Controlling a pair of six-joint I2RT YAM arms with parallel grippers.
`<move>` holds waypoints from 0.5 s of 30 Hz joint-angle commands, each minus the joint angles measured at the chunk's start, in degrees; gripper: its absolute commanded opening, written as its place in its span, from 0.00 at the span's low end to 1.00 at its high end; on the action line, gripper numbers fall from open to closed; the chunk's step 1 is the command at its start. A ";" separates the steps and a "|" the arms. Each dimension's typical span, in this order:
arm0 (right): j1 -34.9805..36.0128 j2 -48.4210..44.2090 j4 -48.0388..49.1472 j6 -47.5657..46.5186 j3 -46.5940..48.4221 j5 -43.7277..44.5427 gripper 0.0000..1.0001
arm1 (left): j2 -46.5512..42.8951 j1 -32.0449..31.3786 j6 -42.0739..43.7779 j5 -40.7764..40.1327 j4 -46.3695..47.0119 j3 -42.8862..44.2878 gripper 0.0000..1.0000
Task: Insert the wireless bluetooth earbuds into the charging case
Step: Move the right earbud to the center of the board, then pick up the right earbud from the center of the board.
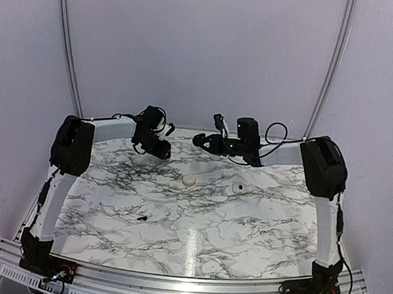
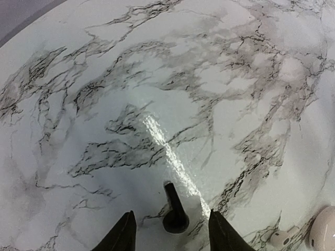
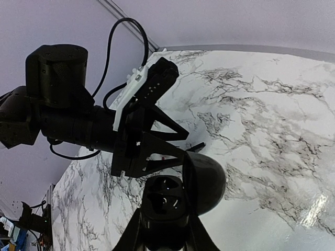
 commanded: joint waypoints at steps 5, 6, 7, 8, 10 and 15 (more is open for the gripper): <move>-1.52 -9.31 3.62 -1.13 -5.33 -1.26 0.00 | 3.15 -1.37 0.61 -2.74 -1.09 2.66 0.40; -1.71 -10.03 4.00 -1.01 -6.30 -1.33 0.00 | 3.07 -1.50 0.41 -3.35 -1.05 2.44 0.38; -1.91 -10.64 4.51 -0.72 -7.12 -1.35 0.00 | 2.87 -1.62 0.43 -3.79 -1.05 2.16 0.35; -2.06 -11.17 4.69 -0.63 -7.79 -1.46 0.00 | 2.71 -1.80 0.46 -4.23 -1.05 1.82 0.34; -2.26 -11.90 4.83 -0.67 -8.73 -1.84 0.00 | 2.38 -2.18 0.60 -5.23 -1.07 1.20 0.28; -2.33 -14.13 5.80 -0.52 -11.73 -2.40 0.00 | 0.25 -2.78 0.73 -5.89 -1.03 -0.47 0.12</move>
